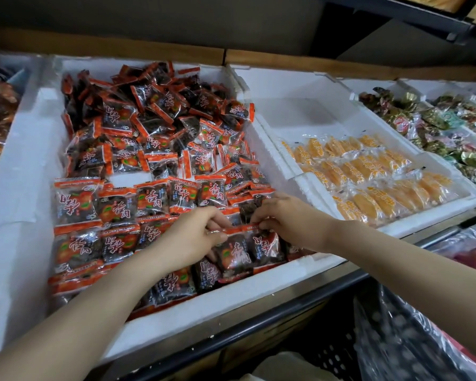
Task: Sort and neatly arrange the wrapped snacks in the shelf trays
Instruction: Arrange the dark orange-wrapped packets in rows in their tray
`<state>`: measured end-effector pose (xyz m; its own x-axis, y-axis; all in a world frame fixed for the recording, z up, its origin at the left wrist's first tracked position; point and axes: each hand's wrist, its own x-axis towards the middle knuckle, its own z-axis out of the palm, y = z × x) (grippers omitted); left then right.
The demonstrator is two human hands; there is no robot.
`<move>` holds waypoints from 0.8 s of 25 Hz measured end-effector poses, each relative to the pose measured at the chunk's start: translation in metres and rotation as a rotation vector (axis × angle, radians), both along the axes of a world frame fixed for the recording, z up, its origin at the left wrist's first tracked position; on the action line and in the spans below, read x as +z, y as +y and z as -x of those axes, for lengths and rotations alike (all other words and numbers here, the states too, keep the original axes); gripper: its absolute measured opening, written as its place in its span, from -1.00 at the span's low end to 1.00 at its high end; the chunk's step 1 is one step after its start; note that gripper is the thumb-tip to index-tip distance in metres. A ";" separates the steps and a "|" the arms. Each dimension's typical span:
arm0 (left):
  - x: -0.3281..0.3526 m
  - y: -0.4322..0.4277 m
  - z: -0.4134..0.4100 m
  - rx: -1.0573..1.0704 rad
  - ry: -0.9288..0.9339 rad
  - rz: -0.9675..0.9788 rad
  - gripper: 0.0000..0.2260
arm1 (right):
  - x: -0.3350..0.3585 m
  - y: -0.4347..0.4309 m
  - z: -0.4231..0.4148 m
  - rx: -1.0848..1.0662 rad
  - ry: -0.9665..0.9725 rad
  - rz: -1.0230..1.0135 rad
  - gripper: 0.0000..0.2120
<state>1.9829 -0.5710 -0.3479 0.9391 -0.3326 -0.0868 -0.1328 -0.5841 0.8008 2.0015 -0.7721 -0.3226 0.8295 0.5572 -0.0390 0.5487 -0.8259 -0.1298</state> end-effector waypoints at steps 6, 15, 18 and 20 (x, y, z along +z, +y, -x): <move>-0.004 -0.008 0.012 -0.122 -0.084 -0.158 -0.90 | -0.006 -0.003 -0.001 0.074 -0.068 0.007 -0.75; 0.018 0.034 -0.031 0.129 -0.384 -0.233 -0.73 | 0.016 0.023 -0.039 0.026 -0.093 -0.256 -0.64; 0.019 0.062 -0.079 0.366 -0.348 -0.272 -0.61 | 0.017 0.055 -0.090 -0.020 -0.134 -0.279 -0.56; 0.013 0.073 -0.103 0.415 -0.256 -0.325 -0.50 | 0.013 0.075 -0.121 -0.026 -0.148 -0.228 -0.50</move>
<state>2.0859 -0.4980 -0.3353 0.9896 0.0732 0.1238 -0.0060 -0.8389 0.5442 2.1224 -0.6976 -0.3096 0.8308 0.5163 0.2077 0.5546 -0.7987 -0.2335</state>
